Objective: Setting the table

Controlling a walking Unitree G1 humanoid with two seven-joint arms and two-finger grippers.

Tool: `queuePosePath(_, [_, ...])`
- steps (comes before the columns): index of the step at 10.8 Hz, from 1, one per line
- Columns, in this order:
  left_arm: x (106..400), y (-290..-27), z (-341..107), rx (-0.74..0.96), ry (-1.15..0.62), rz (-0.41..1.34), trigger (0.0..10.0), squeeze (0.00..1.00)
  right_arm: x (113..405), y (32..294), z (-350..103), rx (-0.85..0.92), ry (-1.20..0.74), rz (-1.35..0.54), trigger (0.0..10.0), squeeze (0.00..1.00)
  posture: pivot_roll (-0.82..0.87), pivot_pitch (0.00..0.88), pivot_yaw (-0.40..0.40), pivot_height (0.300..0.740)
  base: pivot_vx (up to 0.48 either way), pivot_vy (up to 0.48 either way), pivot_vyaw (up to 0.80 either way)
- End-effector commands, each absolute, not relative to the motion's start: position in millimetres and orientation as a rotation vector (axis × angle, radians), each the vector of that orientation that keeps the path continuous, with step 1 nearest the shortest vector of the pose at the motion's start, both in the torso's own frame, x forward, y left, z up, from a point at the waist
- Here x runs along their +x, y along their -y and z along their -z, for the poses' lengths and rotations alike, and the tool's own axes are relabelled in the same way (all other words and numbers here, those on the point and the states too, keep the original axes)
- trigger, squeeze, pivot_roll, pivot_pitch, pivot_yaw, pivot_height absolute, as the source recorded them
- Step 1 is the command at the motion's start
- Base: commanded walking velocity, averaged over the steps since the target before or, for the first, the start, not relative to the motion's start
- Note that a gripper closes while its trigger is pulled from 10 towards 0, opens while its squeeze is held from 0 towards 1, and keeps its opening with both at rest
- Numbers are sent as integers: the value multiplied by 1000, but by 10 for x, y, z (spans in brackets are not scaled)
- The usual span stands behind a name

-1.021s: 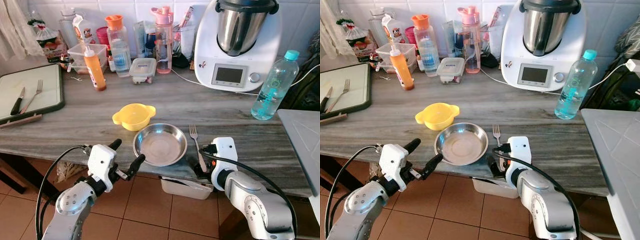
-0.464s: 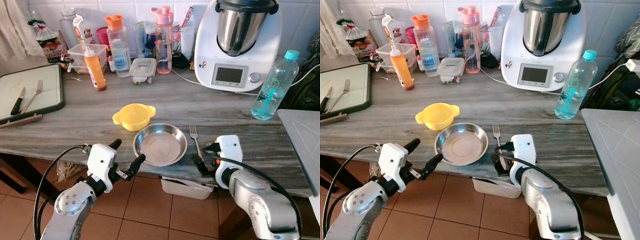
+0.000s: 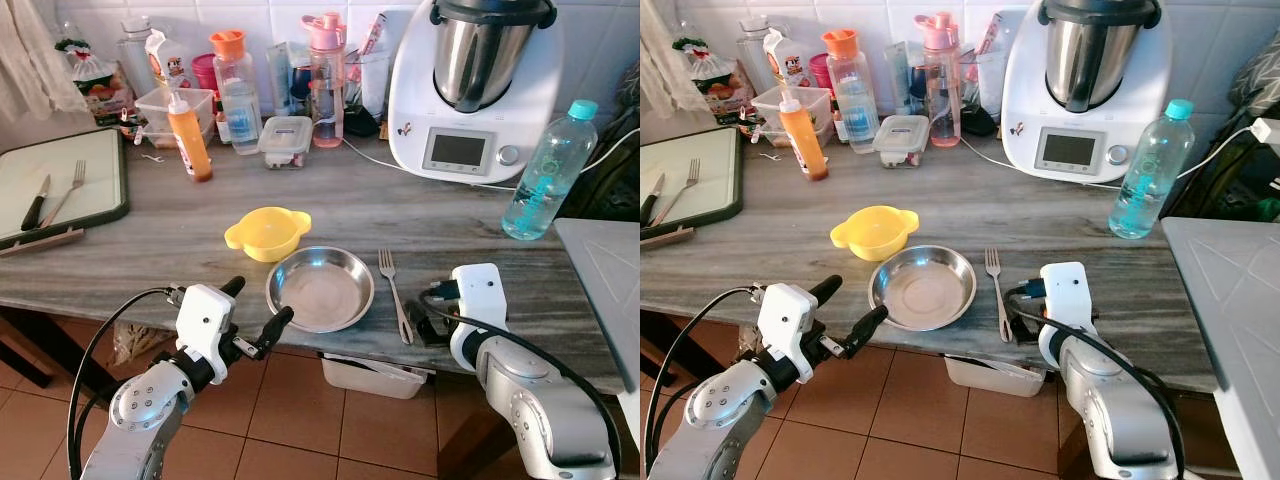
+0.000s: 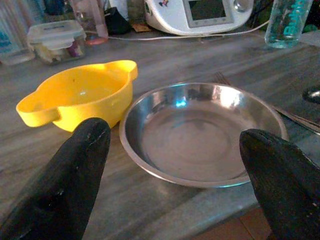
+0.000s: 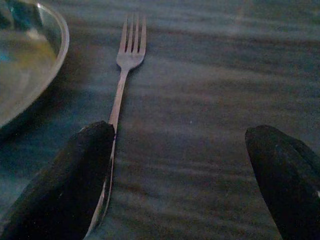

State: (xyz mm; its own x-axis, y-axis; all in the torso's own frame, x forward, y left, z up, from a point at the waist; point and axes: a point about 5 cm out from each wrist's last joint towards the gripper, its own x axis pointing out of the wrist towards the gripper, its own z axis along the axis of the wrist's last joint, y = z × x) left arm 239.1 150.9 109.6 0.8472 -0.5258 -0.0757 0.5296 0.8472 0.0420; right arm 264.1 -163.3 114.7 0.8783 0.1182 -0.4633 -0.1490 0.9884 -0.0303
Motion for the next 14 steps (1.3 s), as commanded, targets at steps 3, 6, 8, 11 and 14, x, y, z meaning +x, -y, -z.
queuePosePath(3, [2375, -1515, -1127, 75, -60, 558, 10000, 0, 2560, 1568, -973, -76, -574, -188, 10000, 0, 42, 0, 45, 740, 0, 0, 0])
queuePosePath(6, [2366, -1534, -1118, 76, -65, 559, 10000, 0, 2506, 1602, -858, -80, -628, -177, 10000, 0, 42, 0, 44, 740, 0, 0, 0])
queuePosePath(8, [2368, -1532, -1118, 76, -65, 558, 10000, 0, 2502, 1571, -827, -61, -638, -196, 10000, 0, 43, 0, 46, 740, 0, 0, 0])
queuePosePath(11, [2377, -1533, -1131, 79, -65, 558, 10000, 0, 2537, 1482, -871, -38, -611, -221, 10000, 0, 47, 0, 49, 740, 0, 0, 0])
queuePosePath(14, [2380, -1526, -1126, 78, -66, 558, 10000, 0, 2561, 1452, -916, -21, -590, -239, 10000, 0, 46, 1, 48, 740, 0, 0, 0])
